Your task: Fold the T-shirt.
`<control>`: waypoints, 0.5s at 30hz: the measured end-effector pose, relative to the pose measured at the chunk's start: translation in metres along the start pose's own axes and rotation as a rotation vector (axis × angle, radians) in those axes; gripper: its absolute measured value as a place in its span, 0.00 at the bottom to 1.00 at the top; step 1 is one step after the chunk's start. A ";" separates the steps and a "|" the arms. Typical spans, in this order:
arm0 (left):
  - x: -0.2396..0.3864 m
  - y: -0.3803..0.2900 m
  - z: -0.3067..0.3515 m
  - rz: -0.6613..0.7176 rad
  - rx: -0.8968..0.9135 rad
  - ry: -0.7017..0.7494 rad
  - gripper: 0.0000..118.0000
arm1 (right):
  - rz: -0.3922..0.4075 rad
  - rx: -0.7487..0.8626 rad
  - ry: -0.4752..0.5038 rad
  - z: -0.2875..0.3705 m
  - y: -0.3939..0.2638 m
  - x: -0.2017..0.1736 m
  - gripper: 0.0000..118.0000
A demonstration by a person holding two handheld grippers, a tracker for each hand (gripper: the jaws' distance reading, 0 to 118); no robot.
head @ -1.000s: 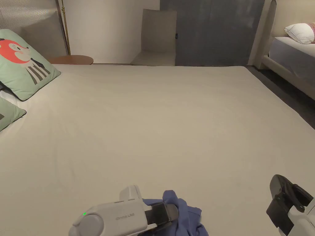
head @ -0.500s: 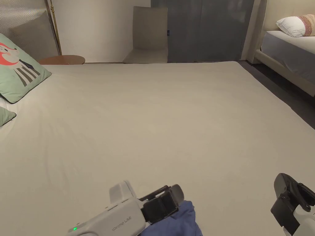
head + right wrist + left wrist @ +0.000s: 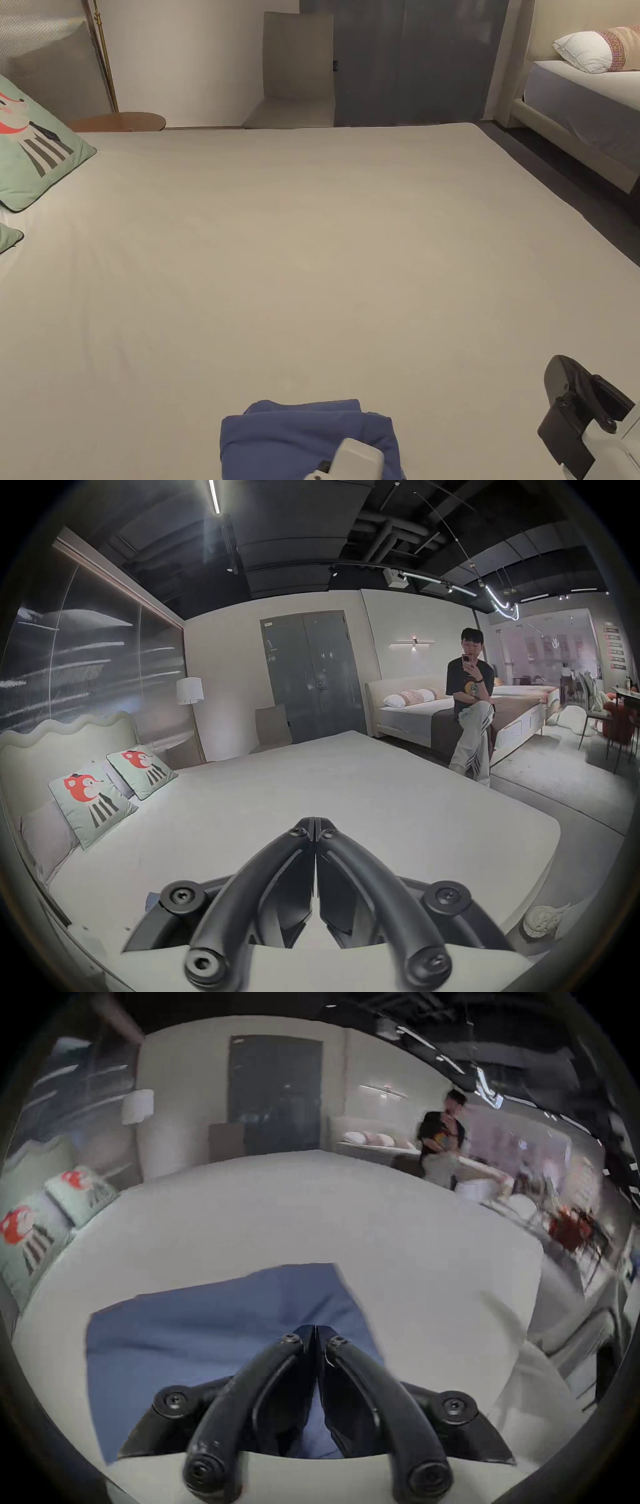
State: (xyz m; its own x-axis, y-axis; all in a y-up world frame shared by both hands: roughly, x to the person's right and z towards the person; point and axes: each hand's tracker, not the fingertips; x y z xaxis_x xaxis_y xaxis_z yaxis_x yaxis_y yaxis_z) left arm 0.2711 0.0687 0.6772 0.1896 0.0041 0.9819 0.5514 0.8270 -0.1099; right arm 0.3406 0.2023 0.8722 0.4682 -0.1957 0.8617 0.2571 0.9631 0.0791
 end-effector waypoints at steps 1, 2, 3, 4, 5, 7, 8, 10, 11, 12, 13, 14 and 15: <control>0.007 0.000 -0.005 -0.012 -0.016 -0.002 0.01 | -0.002 0.000 -0.003 0.001 0.000 0.001 0.00; 0.013 0.002 -0.009 0.000 -0.011 -0.006 0.01 | -0.003 0.001 -0.007 0.001 0.001 0.003 0.00; 0.017 0.004 -0.012 0.009 -0.009 -0.022 0.01 | -0.002 0.000 -0.010 0.002 0.001 0.004 0.00; 0.019 0.007 -0.014 0.031 -0.025 -0.062 0.01 | 0.000 0.000 -0.013 0.002 0.001 0.004 0.00; 0.022 0.011 -0.015 0.060 -0.039 -0.116 0.01 | 0.001 0.000 -0.016 0.002 0.001 0.005 0.00; 0.027 0.015 -0.015 0.084 -0.058 -0.241 0.01 | 0.002 -0.004 -0.018 0.002 0.002 0.005 0.00; 0.029 0.018 -0.014 0.093 -0.066 -0.271 0.01 | 0.004 -0.006 -0.019 0.002 0.003 0.005 0.00; 0.023 0.022 -0.004 0.096 -0.033 -0.268 0.01 | 0.010 -0.009 -0.012 0.001 0.004 0.005 0.00; 0.011 0.028 0.004 0.153 -0.001 -0.255 0.01 | 0.017 -0.012 -0.005 0.000 0.004 0.004 0.00; -0.004 0.033 0.012 0.214 0.017 -0.262 0.01 | 0.024 -0.019 0.003 -0.003 0.005 0.002 0.00; -0.018 0.037 0.019 0.269 0.036 -0.266 0.01 | 0.028 -0.027 0.012 -0.006 0.004 0.000 0.00; -0.038 0.042 0.031 0.322 0.068 -0.246 0.01 | 0.032 -0.040 0.031 -0.011 0.003 -0.004 0.00; -0.055 0.044 0.042 0.357 0.101 -0.217 0.01 | 0.037 -0.056 0.052 -0.016 0.000 -0.009 0.00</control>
State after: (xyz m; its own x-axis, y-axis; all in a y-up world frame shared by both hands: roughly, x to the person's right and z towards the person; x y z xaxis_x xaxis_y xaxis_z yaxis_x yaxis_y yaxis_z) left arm 0.2509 0.1285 0.6247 0.1725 0.4093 0.8960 0.3977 0.8032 -0.4435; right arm 0.3497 0.2016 0.8564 0.5209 -0.1708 0.8363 0.2847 0.9585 0.0184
